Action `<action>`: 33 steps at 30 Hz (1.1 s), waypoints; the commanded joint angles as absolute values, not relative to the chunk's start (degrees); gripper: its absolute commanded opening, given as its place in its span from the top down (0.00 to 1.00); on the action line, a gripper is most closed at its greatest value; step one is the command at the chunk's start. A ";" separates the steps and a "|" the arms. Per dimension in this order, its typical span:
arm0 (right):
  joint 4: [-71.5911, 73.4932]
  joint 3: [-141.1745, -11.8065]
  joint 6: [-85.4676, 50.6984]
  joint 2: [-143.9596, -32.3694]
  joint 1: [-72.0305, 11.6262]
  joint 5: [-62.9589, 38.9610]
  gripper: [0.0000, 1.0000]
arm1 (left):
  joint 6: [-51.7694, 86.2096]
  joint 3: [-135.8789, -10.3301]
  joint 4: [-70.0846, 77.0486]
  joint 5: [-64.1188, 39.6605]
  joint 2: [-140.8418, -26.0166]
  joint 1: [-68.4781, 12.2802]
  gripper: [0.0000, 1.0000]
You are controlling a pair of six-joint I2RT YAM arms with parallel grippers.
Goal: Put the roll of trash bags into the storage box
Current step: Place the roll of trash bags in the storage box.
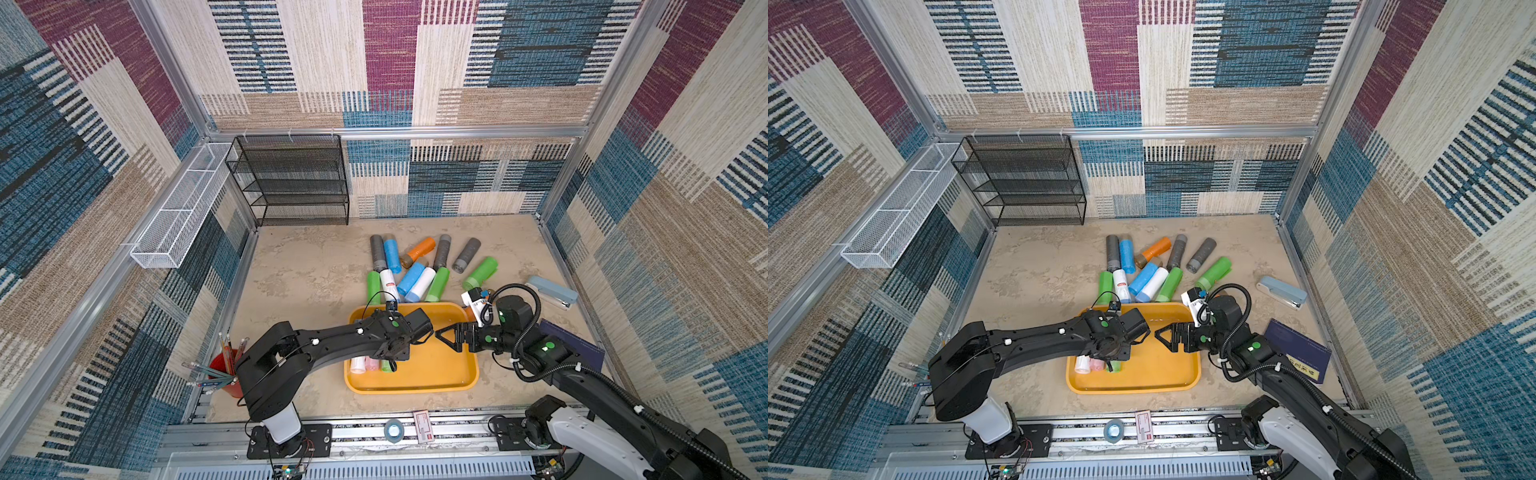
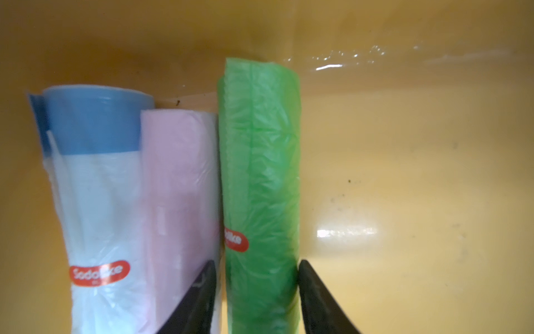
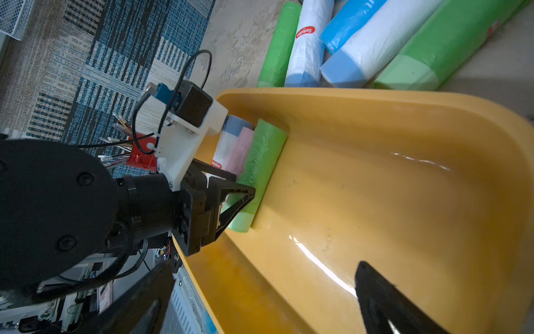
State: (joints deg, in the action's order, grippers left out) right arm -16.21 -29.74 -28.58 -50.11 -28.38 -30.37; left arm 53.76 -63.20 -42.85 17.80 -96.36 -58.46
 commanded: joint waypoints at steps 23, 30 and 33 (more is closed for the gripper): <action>-17.56 -29.48 -28.39 -48.07 -28.38 -29.63 0.01 | 52.07 -63.28 -48.32 21.77 -87.37 -58.39 0.49; -15.69 -30.35 -29.27 -47.83 -28.38 -32.64 0.01 | 49.35 -62.51 -48.73 23.24 -81.93 -58.30 0.46; -15.25 -31.26 -29.30 -48.37 -28.38 -32.89 0.01 | 47.96 -62.69 -48.84 23.31 -79.65 -57.94 0.43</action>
State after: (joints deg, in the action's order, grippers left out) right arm -17.43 -30.33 -28.64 -48.10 -28.36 -31.42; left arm 50.52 -62.74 -47.90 22.00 -81.08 -58.22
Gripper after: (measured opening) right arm 0.994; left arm 0.559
